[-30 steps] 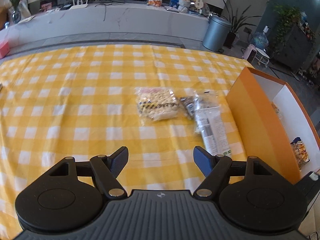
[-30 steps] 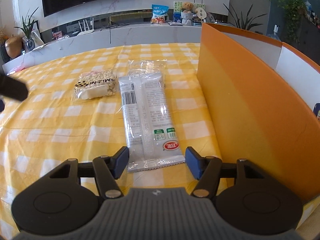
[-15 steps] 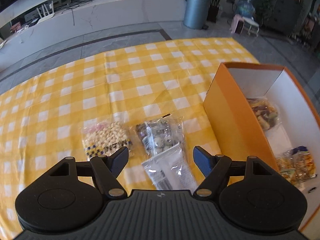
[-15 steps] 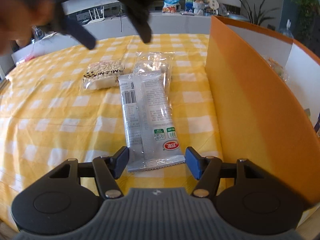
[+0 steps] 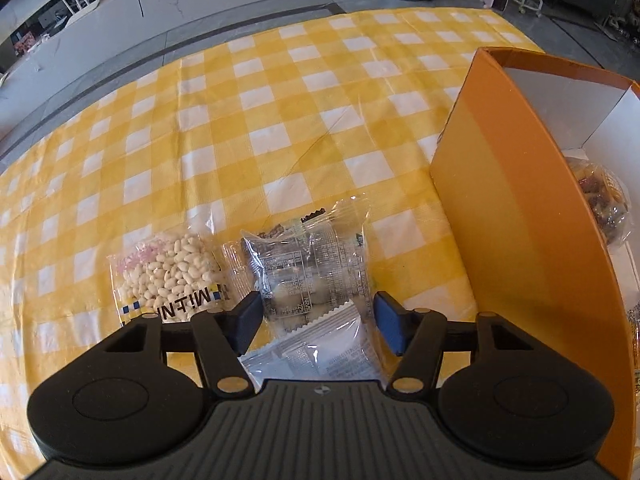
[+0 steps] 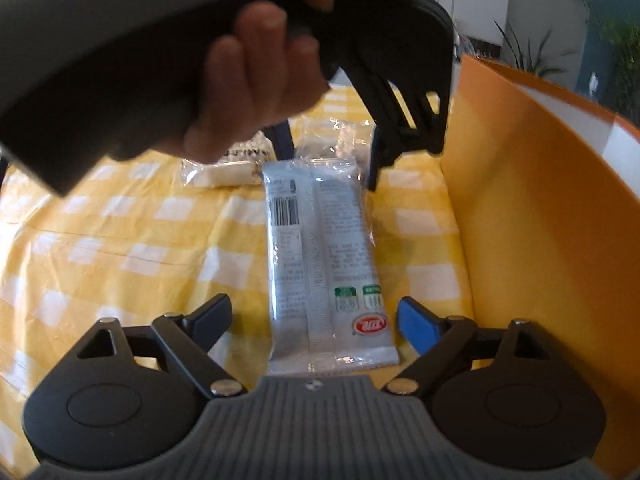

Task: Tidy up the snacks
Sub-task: 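Reach the left gripper to the clear wrapped snack bag beside the packet, then carry the clear bag into the orange box with the left gripper while the right carries the white packet in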

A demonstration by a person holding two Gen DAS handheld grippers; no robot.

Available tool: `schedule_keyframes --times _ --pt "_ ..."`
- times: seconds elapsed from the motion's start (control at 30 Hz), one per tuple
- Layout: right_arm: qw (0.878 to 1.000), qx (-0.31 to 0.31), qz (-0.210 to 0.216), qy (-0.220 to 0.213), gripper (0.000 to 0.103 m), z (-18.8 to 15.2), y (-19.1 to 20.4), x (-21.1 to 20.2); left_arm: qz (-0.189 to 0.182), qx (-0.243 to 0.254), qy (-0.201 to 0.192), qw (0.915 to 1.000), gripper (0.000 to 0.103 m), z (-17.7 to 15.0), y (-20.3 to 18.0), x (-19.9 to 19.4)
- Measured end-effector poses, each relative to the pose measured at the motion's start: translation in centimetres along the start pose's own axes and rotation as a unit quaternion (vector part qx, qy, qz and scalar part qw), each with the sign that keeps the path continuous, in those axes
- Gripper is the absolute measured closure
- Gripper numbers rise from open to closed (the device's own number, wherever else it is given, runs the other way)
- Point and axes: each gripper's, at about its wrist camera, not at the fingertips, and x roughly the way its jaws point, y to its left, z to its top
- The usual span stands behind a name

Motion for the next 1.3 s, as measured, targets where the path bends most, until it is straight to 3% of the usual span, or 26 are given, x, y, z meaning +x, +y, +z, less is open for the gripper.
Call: schedule_keyframes --times 0.07,0.23,0.43,0.63,0.77,0.9,1.07,1.17,1.3 --pt "1.000 0.006 -0.015 -0.009 0.047 0.1 -0.1 -0.2 -0.006 -0.017 0.002 0.9998 0.035 -0.2 0.6 -0.3" --pt "1.000 0.006 0.001 -0.008 0.051 0.2 -0.9 -0.6 -0.039 -0.040 -0.012 0.9984 0.036 -1.5 2.4 -2.1" --pt "0.999 -0.011 0.022 -0.033 0.052 0.1 -0.3 -2.0 -0.080 -0.082 -0.085 0.9898 0.037 -4.6 5.7 -6.9" --pt "0.997 -0.014 0.067 -0.045 0.053 0.9 1.3 -3.9 -0.090 -0.123 -0.180 0.9718 0.039 -7.2 8.8 -11.5" --pt "0.996 -0.003 0.077 -0.040 0.053 1.1 1.1 -5.0 -0.073 -0.118 -0.268 0.9534 0.039 -8.5 10.0 -14.7" --pt "0.992 0.059 0.099 -0.048 0.054 1.8 -1.5 -6.5 -0.101 -0.135 -0.319 0.9328 0.039 -9.5 11.3 -17.4" --pt "0.986 0.111 0.089 -0.082 0.054 3.7 -4.9 -9.3 -0.139 -0.159 -0.347 0.9136 0.039 -10.3 12.2 -19.6" --pt "0.979 0.130 0.079 -0.139 0.054 4.3 -7.5 -11.9 -0.150 -0.158 -0.341 0.9146 0.039 -10.2 11.9 -20.3" --pt "0.974 0.157 0.042 -0.155 0.054 5.7 -11.9 -14.2 -0.187 -0.149 -0.324 0.9154 0.039 -9.7 11.1 -19.9"
